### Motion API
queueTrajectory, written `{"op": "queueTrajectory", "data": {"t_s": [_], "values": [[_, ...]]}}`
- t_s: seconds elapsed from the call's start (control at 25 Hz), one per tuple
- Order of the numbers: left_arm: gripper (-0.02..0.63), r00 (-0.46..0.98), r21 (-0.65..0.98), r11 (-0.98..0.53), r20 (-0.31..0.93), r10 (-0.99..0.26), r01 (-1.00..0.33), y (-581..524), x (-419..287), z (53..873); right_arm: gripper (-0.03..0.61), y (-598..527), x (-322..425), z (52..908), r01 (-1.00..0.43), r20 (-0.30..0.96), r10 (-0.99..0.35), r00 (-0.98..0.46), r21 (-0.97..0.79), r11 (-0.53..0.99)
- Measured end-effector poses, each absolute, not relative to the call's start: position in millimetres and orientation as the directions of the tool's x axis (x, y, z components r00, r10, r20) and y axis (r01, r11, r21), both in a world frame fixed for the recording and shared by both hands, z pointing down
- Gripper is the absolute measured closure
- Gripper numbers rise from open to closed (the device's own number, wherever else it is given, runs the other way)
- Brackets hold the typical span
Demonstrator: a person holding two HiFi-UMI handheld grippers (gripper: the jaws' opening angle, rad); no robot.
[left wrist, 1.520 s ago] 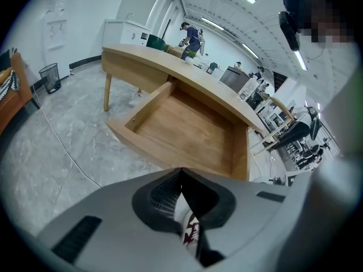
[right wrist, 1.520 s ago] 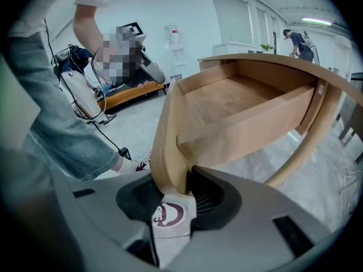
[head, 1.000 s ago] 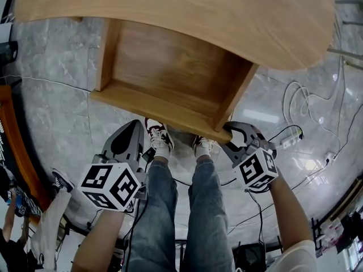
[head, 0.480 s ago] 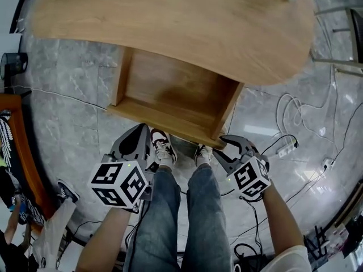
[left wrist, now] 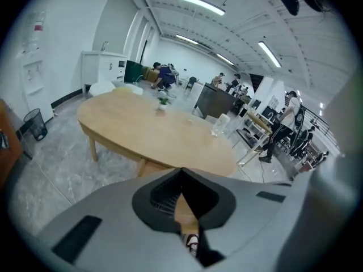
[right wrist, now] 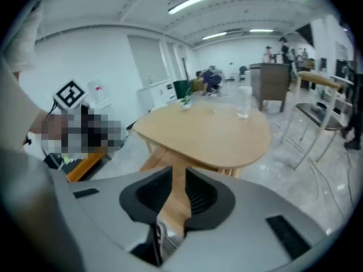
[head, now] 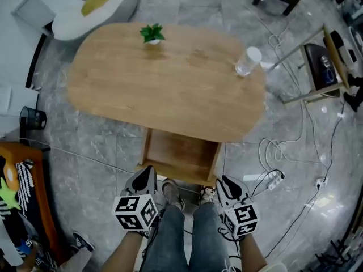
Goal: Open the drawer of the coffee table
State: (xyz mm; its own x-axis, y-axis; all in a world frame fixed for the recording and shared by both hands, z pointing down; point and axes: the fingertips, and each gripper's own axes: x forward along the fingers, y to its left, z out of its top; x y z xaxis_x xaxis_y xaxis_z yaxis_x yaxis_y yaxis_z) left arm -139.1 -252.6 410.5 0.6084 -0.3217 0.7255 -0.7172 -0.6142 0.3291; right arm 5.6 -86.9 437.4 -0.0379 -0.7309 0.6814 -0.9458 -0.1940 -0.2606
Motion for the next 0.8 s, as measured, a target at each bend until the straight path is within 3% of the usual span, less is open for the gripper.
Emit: {"op": "queueTrajectory", "data": {"t_s": [0.24, 0.4, 0.8], "values": [[0.623, 0.683, 0.282, -0.698, 0.614, -0.397, -0.659, -301, -127, 288, 0.537, -120, 20, 305, -0.863, 0.57, -0.786, 0.237, -0.247, -0.44], [0.623, 0.743, 0.254, -0.756, 0.524, -0.416, -0.603, -324, -118, 211, 0.577, -137, 44, 233, -0.853, 0.506, -0.796, 0.332, -0.198, -0.482], [0.623, 0.817, 0.209, -0.807, 0.329, -0.474, -0.553, -356, -119, 60, 0.578, -123, 76, 79, -0.799, 0.303, -0.807, 0.507, -0.185, -0.572]]}}
